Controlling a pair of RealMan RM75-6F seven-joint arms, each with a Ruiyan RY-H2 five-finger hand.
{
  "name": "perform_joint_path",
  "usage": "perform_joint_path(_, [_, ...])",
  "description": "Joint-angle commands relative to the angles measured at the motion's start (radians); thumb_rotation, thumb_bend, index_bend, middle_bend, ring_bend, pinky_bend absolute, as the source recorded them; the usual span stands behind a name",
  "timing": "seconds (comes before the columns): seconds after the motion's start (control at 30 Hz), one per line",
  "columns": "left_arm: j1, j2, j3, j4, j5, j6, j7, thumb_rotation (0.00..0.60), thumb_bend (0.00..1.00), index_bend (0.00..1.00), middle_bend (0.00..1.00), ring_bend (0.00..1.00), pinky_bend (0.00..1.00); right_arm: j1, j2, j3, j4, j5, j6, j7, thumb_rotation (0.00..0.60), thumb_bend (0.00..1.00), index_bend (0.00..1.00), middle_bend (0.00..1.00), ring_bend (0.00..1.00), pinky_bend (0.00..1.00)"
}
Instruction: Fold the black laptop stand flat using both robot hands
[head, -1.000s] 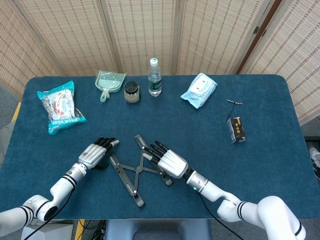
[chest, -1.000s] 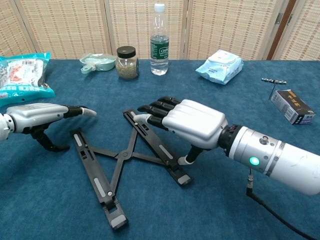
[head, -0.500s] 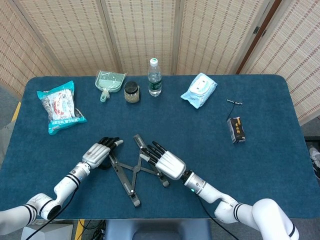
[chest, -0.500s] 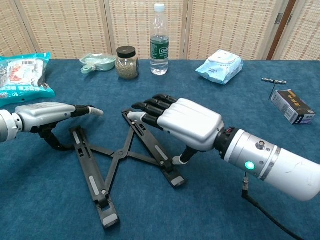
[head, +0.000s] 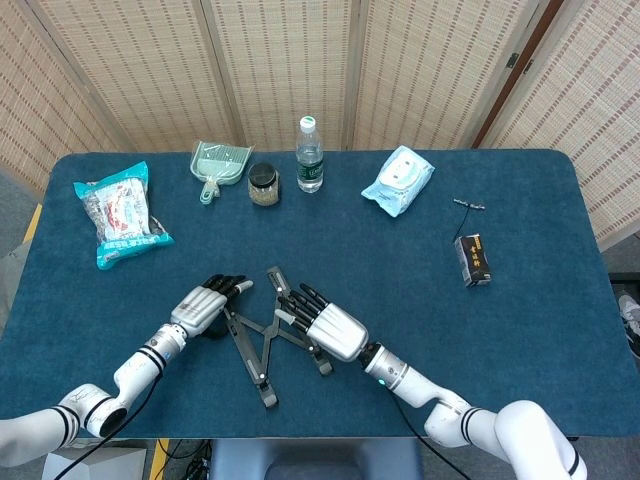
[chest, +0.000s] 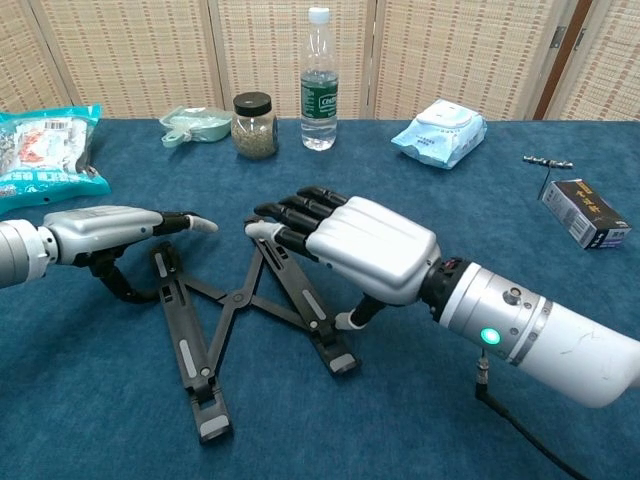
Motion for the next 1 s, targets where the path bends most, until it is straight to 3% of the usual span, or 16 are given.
perform_joint_path(0.03, [-0.004,-0.002,0.000,-0.001,0.003,-0.001,0.001,0.600,0.33,0.00,0.00,0.00,0.00,0.001,-0.009,0.003,0.013,-0.002,0.011,0.006,0.600,0.00,0.00,0.00,0.00,0.00])
perform_joint_path(1.0, [-0.074,0.007,0.008,-0.047,0.036,-0.033,0.091,0.600,0.33,0.00,0.00,0.00,0.00,0.027,-0.059,0.019,0.062,0.010,0.026,0.038,0.600,0.00,0.00,0.00,0.00,0.00])
